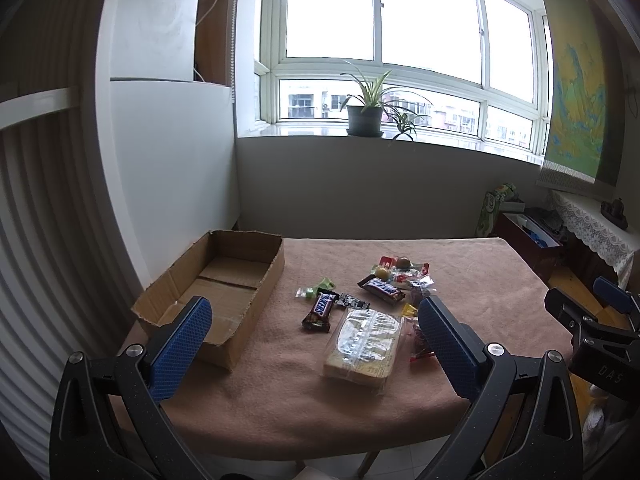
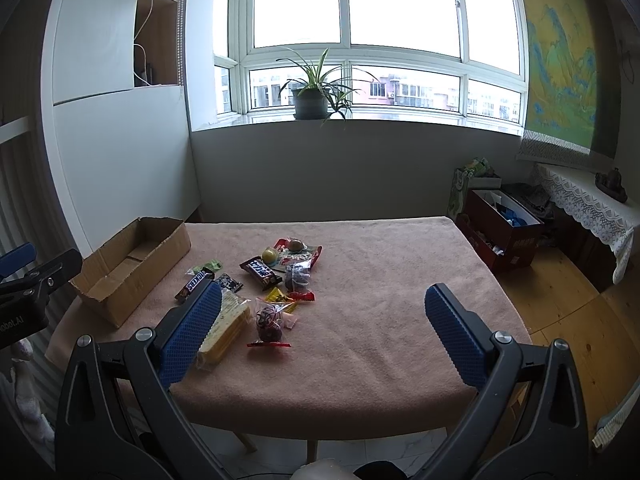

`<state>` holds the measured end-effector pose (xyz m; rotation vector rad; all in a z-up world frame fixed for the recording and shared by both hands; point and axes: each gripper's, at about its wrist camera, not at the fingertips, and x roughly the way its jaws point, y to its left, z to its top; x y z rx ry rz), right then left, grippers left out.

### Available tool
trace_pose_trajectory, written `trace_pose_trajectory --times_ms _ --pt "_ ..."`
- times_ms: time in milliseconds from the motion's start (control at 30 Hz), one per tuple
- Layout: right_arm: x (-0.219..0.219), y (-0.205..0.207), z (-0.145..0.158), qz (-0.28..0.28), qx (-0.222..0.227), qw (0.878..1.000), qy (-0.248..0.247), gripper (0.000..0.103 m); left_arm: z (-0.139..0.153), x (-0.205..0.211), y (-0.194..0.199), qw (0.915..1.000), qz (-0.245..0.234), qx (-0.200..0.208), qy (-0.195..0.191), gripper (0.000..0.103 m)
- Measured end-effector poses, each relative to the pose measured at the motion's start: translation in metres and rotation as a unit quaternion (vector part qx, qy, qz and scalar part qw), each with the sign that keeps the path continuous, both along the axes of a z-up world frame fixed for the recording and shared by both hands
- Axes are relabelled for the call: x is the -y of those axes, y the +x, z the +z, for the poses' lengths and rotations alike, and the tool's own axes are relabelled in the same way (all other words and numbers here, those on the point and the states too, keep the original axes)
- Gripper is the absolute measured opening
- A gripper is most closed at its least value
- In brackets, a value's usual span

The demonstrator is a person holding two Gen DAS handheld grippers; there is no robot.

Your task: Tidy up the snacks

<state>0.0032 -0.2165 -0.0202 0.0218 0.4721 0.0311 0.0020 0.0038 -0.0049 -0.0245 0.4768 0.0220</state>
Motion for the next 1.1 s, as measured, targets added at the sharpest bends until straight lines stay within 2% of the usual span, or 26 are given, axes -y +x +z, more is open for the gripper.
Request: trace_pose_trajectory --times_ms 633,933,1100 --pt "0.001 0.002 -0.004 -0.002 -0.004 1.0 0.0 0.103 0.001 0.0 0.0 1.0 0.0 -0.003 0.0 0.103" --pt "0.012 0.019 -0.028 -0.006 -0.038 0.999 0.016 0.103 -0.017 -0.011 0.014 0.9996 0.004 -0.028 -0.008 0.102" --pt "0.013 0.029 -0.04 0.021 -0.067 0.997 0.042 0.103 -0.034 -0.018 0.02 0.9987 0.002 -0.049 -0.013 0.102"
